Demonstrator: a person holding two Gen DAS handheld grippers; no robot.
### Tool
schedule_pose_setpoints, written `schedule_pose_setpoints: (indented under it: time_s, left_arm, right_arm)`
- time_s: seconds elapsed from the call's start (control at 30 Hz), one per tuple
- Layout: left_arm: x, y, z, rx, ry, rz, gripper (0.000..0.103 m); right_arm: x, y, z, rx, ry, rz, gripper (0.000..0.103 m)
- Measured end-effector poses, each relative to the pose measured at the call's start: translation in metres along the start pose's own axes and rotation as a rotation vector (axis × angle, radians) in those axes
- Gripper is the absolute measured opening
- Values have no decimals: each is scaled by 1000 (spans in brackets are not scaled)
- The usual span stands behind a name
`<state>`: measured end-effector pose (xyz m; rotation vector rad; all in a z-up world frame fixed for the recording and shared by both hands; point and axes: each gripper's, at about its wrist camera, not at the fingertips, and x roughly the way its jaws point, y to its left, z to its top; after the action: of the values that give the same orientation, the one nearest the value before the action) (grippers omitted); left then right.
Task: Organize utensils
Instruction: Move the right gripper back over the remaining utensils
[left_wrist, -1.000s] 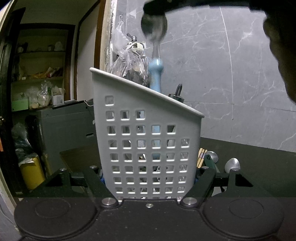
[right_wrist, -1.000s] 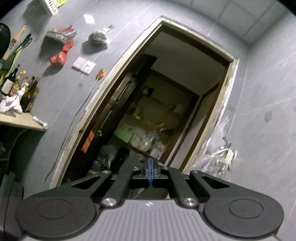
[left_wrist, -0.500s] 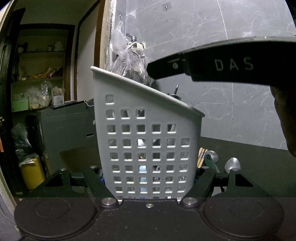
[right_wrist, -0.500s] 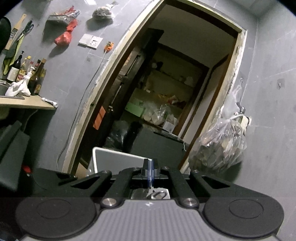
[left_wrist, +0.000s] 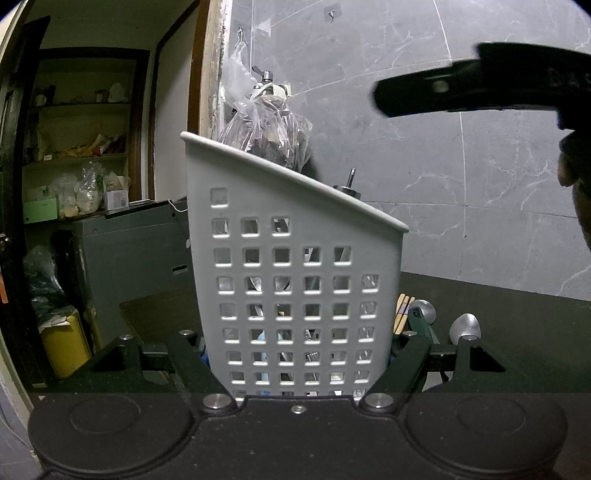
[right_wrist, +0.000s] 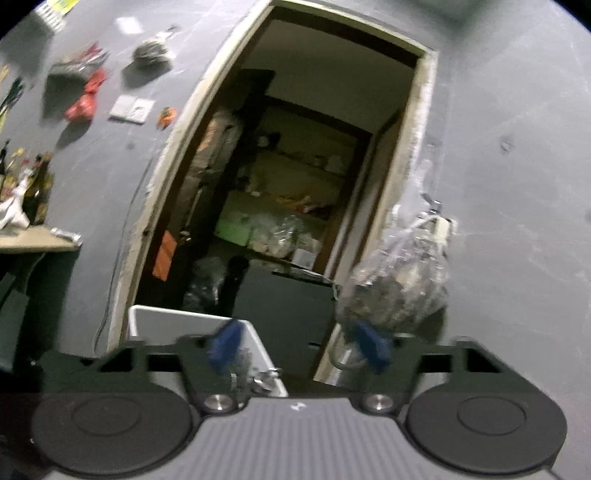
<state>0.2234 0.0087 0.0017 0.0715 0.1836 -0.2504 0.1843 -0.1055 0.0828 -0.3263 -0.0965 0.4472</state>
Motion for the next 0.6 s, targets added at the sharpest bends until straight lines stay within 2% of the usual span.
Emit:
schedule_pose_setpoints:
  time_s: [0.17, 0.3, 0.4, 0.6]
  left_arm:
    - [0, 0, 0, 0, 0, 0, 76]
    - [0, 0, 0, 1, 0, -1, 76]
    - [0, 0, 0, 1, 0, -1, 76]
    - [0, 0, 0, 5, 0, 3, 76]
  right_arm:
    - [-12, -23, -6, 53, -10, -64, 102]
    - [-17, -43, -15, 120, 18, -107, 103]
    - [-18, -65, -29, 225, 75, -125, 103]
    - [-17, -120, -71, 558, 193, -126, 103]
